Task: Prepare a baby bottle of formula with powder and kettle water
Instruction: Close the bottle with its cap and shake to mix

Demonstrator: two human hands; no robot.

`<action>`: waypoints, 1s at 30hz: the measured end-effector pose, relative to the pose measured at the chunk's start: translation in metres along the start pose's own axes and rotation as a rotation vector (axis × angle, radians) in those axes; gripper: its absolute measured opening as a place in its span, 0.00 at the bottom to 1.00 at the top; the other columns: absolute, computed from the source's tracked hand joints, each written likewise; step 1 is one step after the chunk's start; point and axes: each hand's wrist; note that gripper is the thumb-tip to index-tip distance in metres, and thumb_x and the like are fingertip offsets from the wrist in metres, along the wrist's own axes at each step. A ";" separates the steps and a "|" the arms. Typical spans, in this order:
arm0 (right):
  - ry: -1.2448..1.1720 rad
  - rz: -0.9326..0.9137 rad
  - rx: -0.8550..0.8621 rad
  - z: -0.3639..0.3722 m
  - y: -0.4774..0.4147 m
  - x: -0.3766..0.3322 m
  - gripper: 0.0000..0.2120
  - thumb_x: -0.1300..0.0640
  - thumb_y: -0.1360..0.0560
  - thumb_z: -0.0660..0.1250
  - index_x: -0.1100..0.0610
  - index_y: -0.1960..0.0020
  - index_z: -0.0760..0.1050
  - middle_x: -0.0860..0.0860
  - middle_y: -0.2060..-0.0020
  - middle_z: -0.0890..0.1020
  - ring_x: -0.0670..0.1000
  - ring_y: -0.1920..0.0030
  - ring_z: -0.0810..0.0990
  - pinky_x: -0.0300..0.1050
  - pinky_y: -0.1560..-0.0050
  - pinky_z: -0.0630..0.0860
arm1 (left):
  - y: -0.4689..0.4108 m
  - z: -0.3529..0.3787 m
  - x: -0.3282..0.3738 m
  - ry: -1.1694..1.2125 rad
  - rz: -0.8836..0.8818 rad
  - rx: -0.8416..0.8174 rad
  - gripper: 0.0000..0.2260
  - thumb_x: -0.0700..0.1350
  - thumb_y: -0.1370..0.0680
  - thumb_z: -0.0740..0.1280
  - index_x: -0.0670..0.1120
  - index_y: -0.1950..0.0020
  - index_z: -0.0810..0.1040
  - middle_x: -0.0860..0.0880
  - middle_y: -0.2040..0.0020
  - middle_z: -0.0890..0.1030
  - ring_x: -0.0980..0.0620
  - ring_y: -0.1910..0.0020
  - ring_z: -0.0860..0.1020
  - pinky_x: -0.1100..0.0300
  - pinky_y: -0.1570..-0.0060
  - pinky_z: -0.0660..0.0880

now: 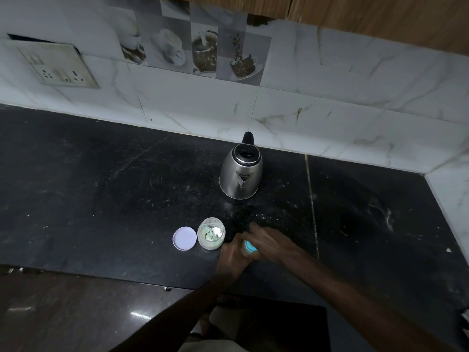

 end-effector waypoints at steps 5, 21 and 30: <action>-0.020 0.095 -0.031 -0.002 -0.005 -0.009 0.12 0.61 0.19 0.65 0.61 0.37 0.76 0.60 0.41 0.79 0.61 0.44 0.83 0.54 0.45 0.78 | 0.002 -0.002 0.002 0.014 -0.040 -0.019 0.21 0.57 0.28 0.79 0.51 0.41 0.77 0.53 0.50 0.86 0.55 0.51 0.85 0.58 0.51 0.79; -0.263 0.129 -0.029 -0.004 -0.001 0.004 0.19 0.49 0.25 0.74 0.58 0.41 0.75 0.55 0.49 0.81 0.56 0.52 0.82 0.46 0.57 0.74 | 0.004 0.000 0.002 0.047 -0.039 -0.002 0.24 0.67 0.32 0.73 0.54 0.42 0.78 0.57 0.53 0.85 0.63 0.52 0.83 0.61 0.50 0.79; -0.453 0.680 0.132 0.003 -0.001 -0.041 0.22 0.42 0.21 0.70 0.59 0.39 0.79 0.61 0.42 0.82 0.62 0.41 0.82 0.51 0.45 0.78 | 0.004 -0.001 -0.005 0.046 -0.029 -0.036 0.16 0.52 0.26 0.79 0.58 0.44 0.77 0.61 0.55 0.84 0.72 0.53 0.81 0.73 0.54 0.75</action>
Point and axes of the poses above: each hand's wrist, its own y-axis away from the middle knuckle, its own z-axis out of the palm, x = y × z
